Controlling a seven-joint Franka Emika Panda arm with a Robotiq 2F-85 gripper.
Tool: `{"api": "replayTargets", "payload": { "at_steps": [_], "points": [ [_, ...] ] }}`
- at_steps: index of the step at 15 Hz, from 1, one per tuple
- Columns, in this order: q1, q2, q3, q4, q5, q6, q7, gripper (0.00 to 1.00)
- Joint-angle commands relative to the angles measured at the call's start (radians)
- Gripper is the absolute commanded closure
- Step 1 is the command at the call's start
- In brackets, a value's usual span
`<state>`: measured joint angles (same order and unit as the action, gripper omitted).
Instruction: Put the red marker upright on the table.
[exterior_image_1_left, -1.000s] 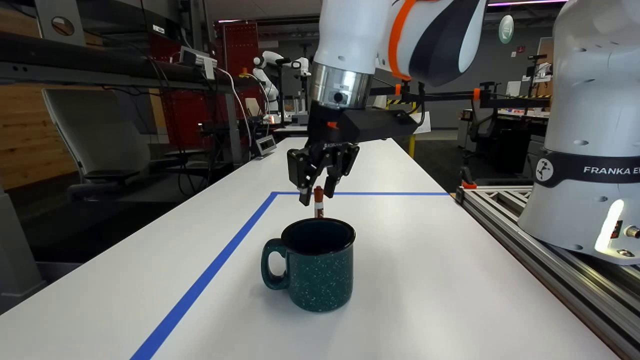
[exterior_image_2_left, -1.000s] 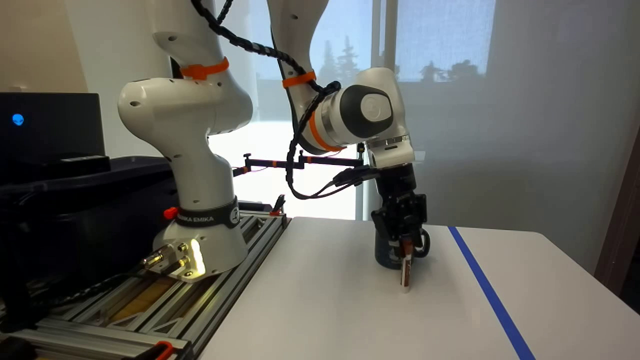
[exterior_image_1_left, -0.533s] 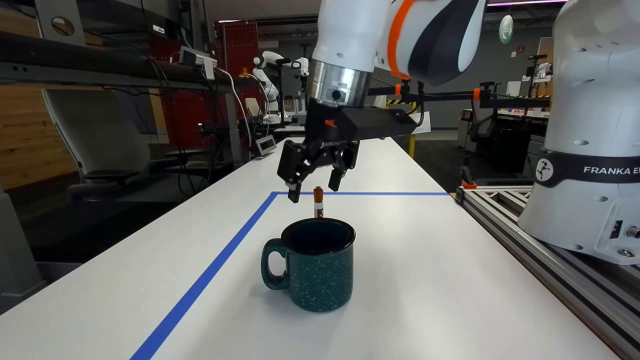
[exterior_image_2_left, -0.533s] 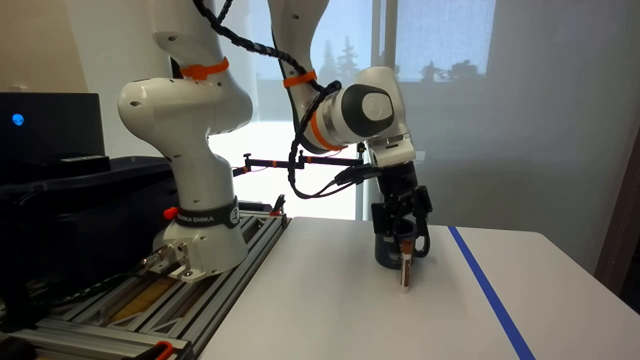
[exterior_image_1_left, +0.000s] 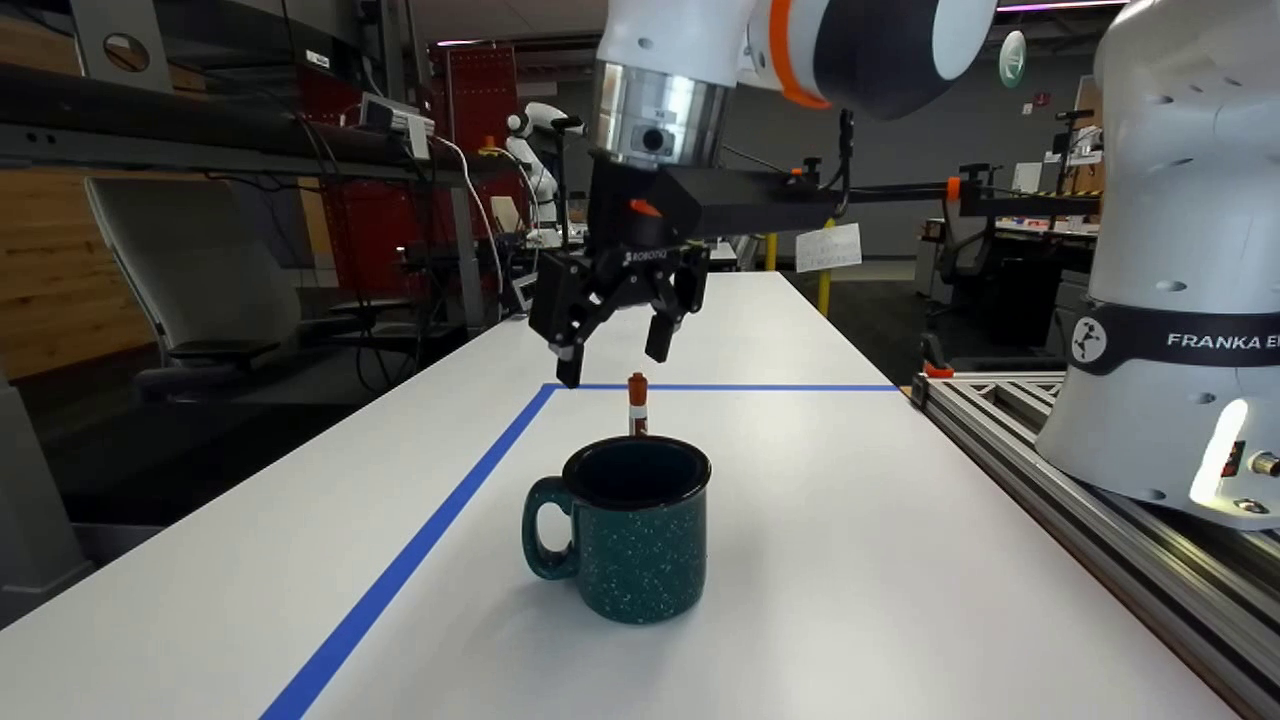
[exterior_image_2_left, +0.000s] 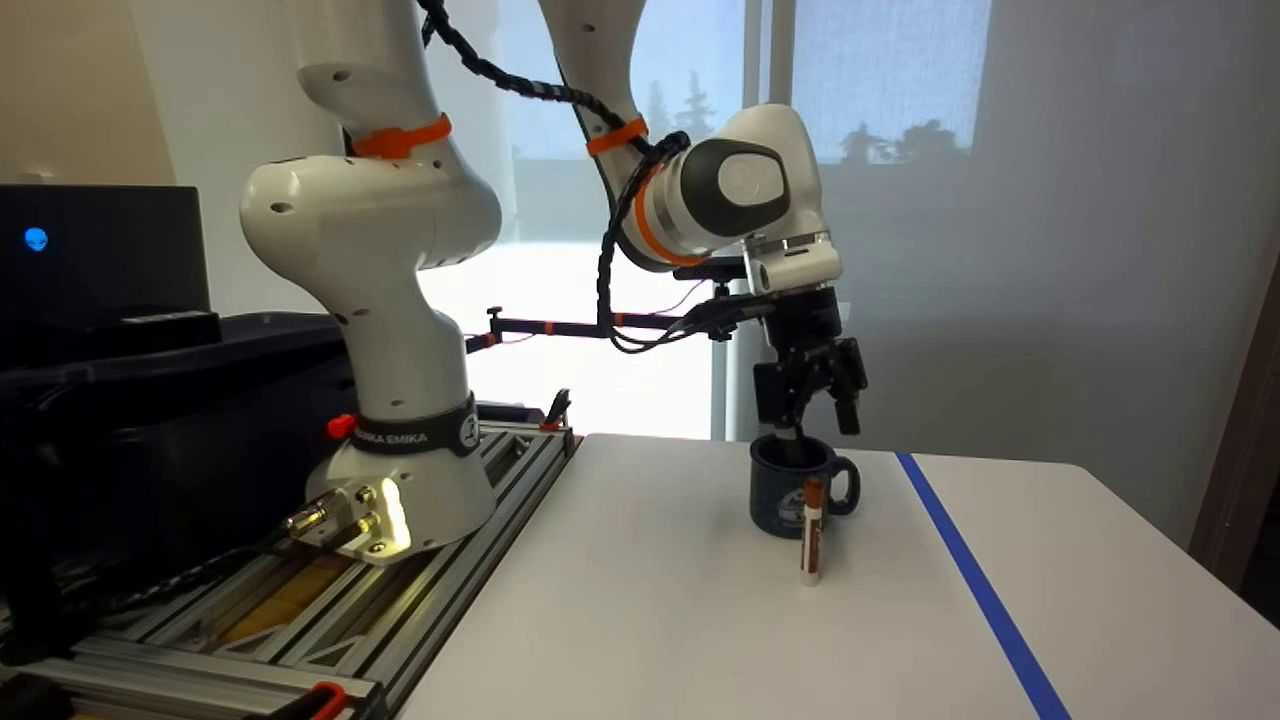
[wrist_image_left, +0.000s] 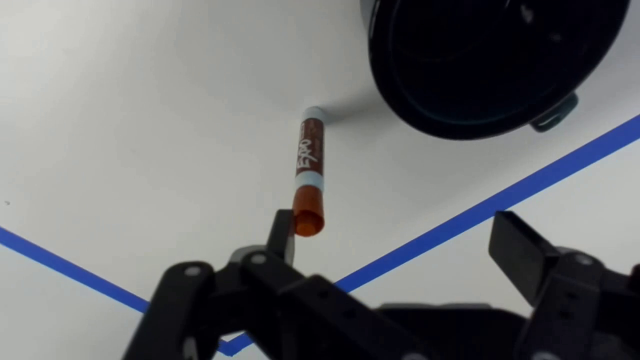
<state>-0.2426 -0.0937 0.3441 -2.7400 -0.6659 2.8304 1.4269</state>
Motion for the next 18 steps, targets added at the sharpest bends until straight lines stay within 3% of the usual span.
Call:
{"api": "replayTargets", "payload": {
  "at_steps": [1,3,4,6,9,12,13,14,18],
  "points": [
    [0.17,-0.181,-0.082,-0.028,0.206,-0.179,-0.202,0.0],
    [0.23,-0.227,-0.106,-0.011,0.284,-0.341,-0.363,0.0],
    [0.276,-0.227,-0.15,0.006,0.313,-0.391,-0.438,0.0],
    [0.282,-0.239,-0.167,0.031,0.338,-0.477,-0.585,0.0],
    [0.277,-0.249,-0.211,0.026,0.32,-0.446,-0.799,0.0],
    [0.274,-0.264,-0.236,0.001,0.382,-0.372,-0.939,0.0],
    [0.276,-0.266,-0.24,-0.001,0.423,-0.38,-0.967,0.0],
    [0.238,-0.229,-0.2,0.024,0.369,-0.394,-0.898,0.0],
    [0.24,-0.23,-0.208,0.02,0.401,-0.386,-0.948,0.0]
  ]
}}
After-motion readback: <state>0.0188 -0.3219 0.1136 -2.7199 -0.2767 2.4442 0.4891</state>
